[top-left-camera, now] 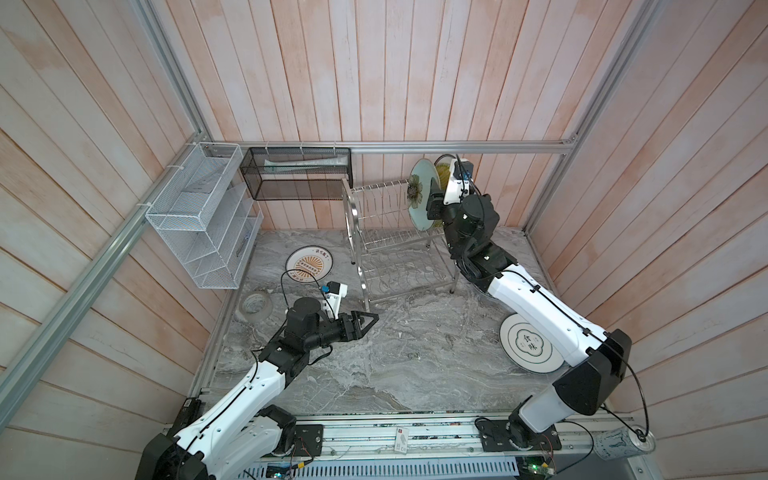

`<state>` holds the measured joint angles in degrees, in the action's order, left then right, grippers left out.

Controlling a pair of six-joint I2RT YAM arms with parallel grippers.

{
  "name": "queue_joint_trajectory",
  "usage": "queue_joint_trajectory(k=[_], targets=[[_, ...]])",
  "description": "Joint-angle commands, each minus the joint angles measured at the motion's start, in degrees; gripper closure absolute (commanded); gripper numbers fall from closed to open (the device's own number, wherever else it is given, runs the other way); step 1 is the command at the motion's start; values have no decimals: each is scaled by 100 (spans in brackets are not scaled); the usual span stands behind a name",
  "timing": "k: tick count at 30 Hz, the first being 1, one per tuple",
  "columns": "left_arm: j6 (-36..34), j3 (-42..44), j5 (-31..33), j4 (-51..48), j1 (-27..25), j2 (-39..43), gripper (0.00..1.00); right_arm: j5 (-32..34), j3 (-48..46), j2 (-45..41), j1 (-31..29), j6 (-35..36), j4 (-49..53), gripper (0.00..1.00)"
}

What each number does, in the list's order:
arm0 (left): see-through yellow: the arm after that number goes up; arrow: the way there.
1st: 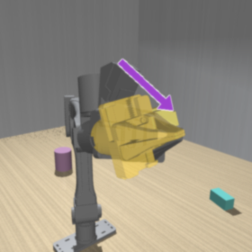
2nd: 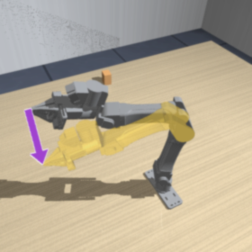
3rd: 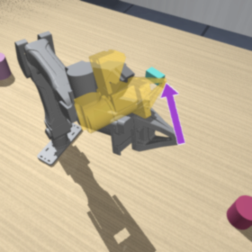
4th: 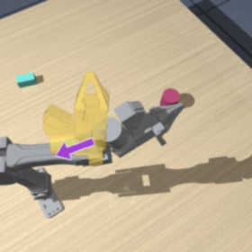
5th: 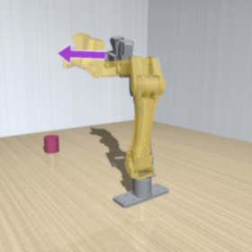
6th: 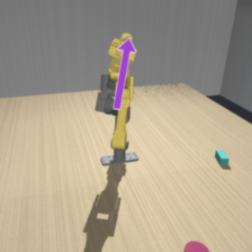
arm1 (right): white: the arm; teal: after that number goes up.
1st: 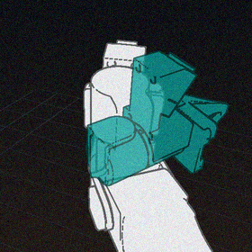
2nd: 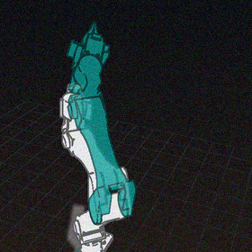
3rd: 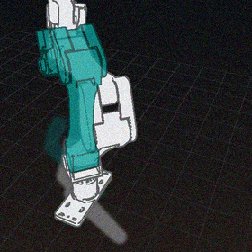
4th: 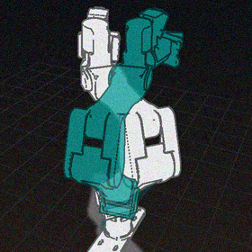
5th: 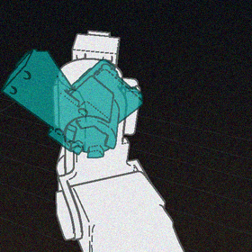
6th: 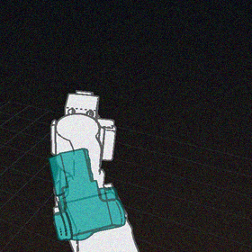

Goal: Load the plates into the dish rack
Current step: 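Open the right gripper and raise it off the green plate's rim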

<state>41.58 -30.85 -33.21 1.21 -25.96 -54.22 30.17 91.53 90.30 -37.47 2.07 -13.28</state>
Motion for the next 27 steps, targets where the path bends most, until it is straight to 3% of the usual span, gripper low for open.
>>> queue_joint_trajectory(k=[1, 15, 27], targets=[[-80, -126, -29, -42, -18, 55, 22, -146, -148, -257, -57, -117, -116, 40], [-157, -146, 291, -257, -23, 332, 22, -823, -1069, -1367, -50, -456, -203, 38], [-422, -598, 1065, -972, 1, 9, 21, -889, -3425, -3104, -50, -1421, -58, 38]])
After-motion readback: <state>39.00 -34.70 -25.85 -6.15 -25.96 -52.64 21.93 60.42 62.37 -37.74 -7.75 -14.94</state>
